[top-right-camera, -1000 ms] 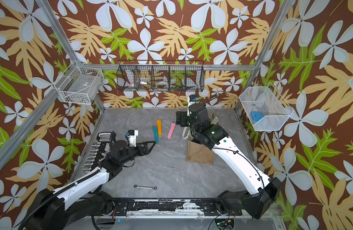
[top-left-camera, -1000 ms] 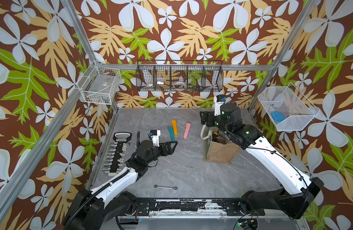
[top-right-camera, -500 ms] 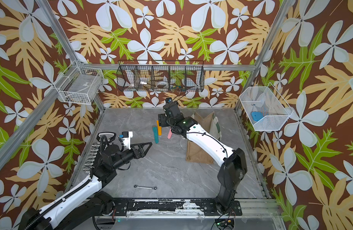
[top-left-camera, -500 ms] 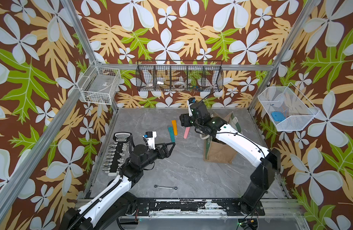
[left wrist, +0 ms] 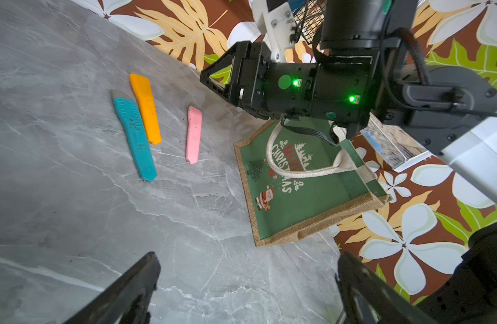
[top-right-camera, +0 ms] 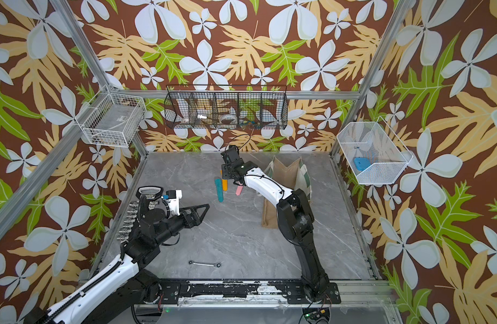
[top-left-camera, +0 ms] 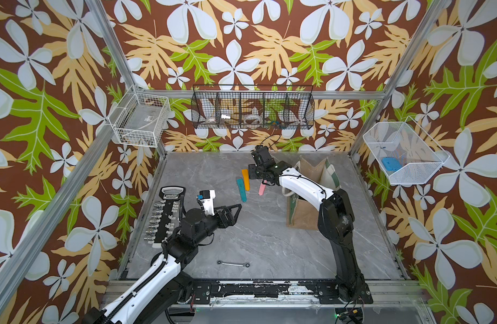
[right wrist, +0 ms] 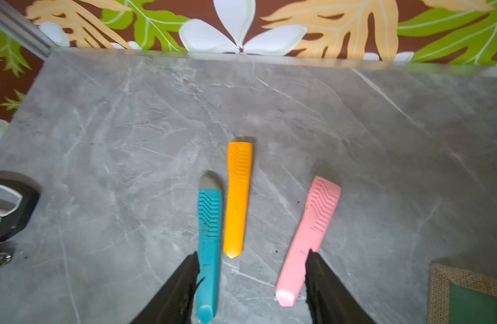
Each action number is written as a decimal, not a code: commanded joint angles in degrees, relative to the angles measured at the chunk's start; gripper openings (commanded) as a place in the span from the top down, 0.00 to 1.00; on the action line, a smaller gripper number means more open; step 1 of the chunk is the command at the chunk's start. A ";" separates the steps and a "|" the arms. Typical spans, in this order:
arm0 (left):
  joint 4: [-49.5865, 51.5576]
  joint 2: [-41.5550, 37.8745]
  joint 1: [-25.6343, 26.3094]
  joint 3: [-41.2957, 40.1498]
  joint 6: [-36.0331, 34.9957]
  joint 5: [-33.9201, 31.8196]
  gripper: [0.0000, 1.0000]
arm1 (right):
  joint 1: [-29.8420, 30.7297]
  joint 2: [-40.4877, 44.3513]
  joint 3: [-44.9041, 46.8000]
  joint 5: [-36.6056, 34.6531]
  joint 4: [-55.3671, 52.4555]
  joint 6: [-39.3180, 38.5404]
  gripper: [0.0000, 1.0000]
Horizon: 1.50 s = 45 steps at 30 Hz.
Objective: Place the art knife into the pouch
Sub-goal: Pick up the utility knife at the center of the board.
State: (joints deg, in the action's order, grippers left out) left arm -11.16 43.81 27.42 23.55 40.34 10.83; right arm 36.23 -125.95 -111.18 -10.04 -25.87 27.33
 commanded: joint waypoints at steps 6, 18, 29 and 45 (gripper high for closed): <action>0.52 2.28 0.00 1.40 -1.45 -0.44 0.00 | -2.18 -4.75 -1.30 -1.24 -1.86 2.63 0.48; 0.50 4.50 -0.04 2.07 -1.39 -1.11 0.00 | -5.67 -8.42 -0.70 1.34 -1.47 3.86 0.54; 2.29 7.59 -0.02 5.01 -4.81 -1.95 0.00 | -8.61 -12.86 -5.74 4.67 -2.75 2.11 0.62; 4.52 8.05 -0.08 6.60 -6.59 -3.19 0.00 | -9.36 -18.43 -9.23 6.12 -4.90 1.80 0.66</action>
State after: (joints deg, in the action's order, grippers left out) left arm -6.24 51.79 27.42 30.00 34.13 7.79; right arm 26.96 -143.28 -120.22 -3.07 -27.70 29.56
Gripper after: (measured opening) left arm 0.998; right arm 0.340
